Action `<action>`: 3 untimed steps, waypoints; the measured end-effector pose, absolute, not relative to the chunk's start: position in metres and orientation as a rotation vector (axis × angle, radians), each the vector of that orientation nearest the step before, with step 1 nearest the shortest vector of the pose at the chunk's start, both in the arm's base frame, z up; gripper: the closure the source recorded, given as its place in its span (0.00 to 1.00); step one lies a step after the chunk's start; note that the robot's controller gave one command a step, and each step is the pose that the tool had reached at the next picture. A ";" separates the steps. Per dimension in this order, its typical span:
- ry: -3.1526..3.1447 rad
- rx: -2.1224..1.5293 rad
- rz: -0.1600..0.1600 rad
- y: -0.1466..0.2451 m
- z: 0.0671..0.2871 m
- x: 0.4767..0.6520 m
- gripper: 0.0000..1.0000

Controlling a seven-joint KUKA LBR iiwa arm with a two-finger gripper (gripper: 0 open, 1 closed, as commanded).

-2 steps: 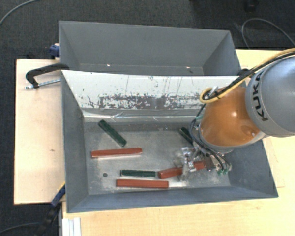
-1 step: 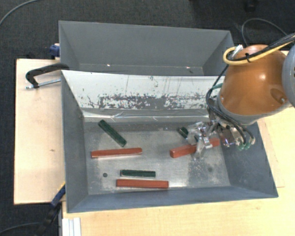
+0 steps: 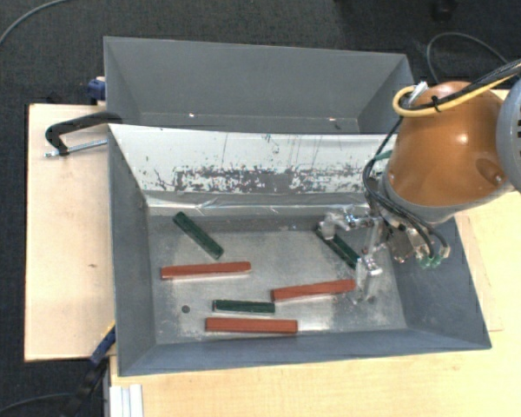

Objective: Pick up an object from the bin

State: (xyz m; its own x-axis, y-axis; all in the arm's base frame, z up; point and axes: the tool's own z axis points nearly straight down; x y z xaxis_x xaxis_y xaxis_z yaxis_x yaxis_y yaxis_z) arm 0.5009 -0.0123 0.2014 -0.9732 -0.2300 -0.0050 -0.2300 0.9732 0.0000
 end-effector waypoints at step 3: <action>3.051 -0.686 -0.005 -0.037 0.193 0.512 1.00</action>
Offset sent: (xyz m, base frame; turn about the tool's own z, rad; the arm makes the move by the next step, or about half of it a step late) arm 0.0006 -0.0251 -0.1294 -0.1569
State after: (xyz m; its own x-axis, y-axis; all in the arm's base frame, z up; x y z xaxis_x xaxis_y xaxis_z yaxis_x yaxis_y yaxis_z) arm 0.5123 -0.0365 0.1928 -0.9037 -0.4280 -0.0132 -0.4280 0.9038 -0.0061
